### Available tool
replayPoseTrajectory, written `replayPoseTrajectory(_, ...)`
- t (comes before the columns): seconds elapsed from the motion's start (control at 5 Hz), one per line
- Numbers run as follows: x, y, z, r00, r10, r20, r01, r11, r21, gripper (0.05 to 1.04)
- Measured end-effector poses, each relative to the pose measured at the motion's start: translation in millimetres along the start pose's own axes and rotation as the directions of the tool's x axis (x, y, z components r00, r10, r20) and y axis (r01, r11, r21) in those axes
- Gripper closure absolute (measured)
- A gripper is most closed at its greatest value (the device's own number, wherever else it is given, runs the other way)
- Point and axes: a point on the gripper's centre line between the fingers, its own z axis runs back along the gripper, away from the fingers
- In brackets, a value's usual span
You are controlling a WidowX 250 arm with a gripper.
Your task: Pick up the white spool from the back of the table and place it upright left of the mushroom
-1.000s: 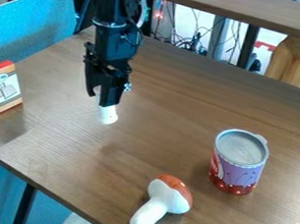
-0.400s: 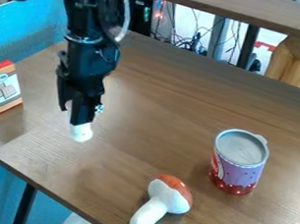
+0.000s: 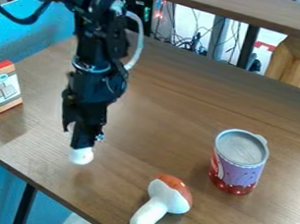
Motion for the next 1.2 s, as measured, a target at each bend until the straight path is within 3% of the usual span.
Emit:
replayPoseTrajectory(0.4,-1.3,-8.5,-10.4,1.0,-0.009,-0.021,0.009,0.999,0.036,0.491)
replayPoseTrajectory(0.8,1.4,-12.7,-19.7,0.999,-0.035,-0.001,0.035,0.999,0.015,0.491)
replayPoseTrajectory(1.0,4.2,-11.5,-21.5,1.0,-0.027,-0.006,0.028,1.0,0.012,0.434)
replayPoseTrajectory(1.2,3.1,-16.2,-22.3,0.999,-0.034,-0.007,0.034,0.999,-0.014,0.14)
